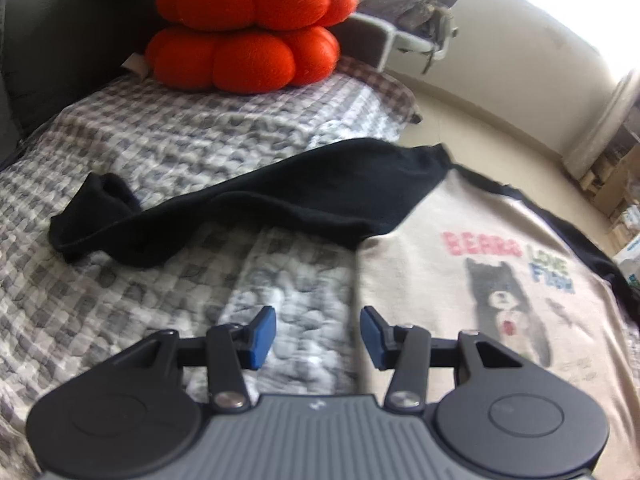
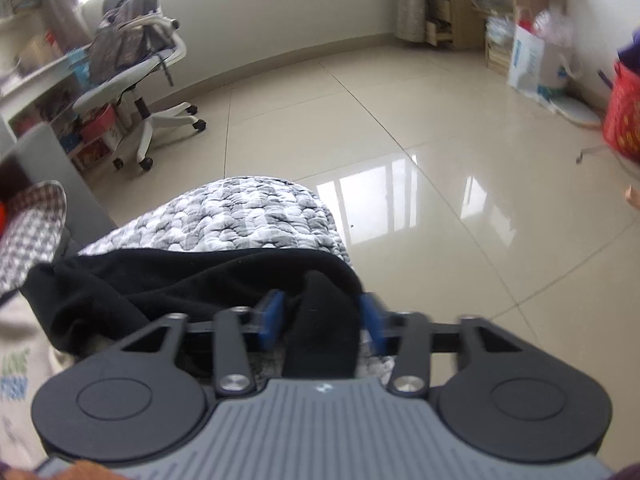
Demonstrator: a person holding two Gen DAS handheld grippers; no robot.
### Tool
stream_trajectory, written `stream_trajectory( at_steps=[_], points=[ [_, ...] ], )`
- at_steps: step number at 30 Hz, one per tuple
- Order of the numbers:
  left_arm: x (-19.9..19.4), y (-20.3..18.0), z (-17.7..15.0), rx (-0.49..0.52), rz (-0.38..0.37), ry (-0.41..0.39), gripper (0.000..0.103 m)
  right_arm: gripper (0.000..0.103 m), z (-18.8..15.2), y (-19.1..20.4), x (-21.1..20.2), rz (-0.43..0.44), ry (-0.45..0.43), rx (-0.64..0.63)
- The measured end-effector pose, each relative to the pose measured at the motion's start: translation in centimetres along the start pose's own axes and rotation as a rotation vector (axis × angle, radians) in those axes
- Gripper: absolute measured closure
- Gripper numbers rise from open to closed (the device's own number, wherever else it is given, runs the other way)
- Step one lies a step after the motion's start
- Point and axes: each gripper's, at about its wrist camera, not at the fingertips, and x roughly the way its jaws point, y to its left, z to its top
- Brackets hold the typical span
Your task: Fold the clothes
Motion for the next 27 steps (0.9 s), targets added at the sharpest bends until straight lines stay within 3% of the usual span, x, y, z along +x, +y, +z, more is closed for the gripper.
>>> stream_trajectory(
  at_steps=[3, 8, 11, 15, 19, 21, 22, 24, 27],
  points=[
    [-0.8, -1.0, -0.2, 0.019, -0.027, -0.021, 0.055, 0.092, 0.5, -1.2, -0.7, -0.008, -0.039, 0.020],
    [-1.0, -3.2, -0.2, 0.038, -0.060, -0.025, 0.055, 0.091, 1.1, -3.6, -0.8, 0.029, -0.053, 0.103],
    [-0.9, -4.5, -0.2, 0.058, -0.072, -0.025, 0.054, 0.082, 1.0, -4.3, 0.0, 0.060, -0.016, 0.111],
    [-0.8, -5.9, -0.3, 0.076, -0.081, -0.017, 0.054, 0.058, 1.1, -5.9, 0.4, 0.110, 0.012, 0.177],
    [-0.5, -6.5, -0.2, 0.081, -0.079, -0.008, 0.054, 0.057, 1.4, -7.7, -0.2, 0.204, 0.034, 0.244],
    [-0.4, -6.8, -0.2, 0.082, -0.077, -0.005, 0.054, 0.057, 1.4, -7.5, -0.4, 0.204, 0.042, 0.202],
    [-0.3, -6.9, -0.1, 0.084, -0.076, -0.004, 0.054, 0.059, 1.2, -7.3, -0.2, 0.191, 0.052, 0.168],
    [-0.2, -7.2, -0.1, 0.090, -0.076, 0.000, 0.054, 0.089, 0.9, -6.4, 0.4, 0.137, 0.077, 0.088],
    [-0.1, -7.7, -0.2, 0.107, -0.074, 0.002, 0.054, 0.097, 0.9, -5.5, 0.5, 0.105, 0.051, 0.022]
  ],
)
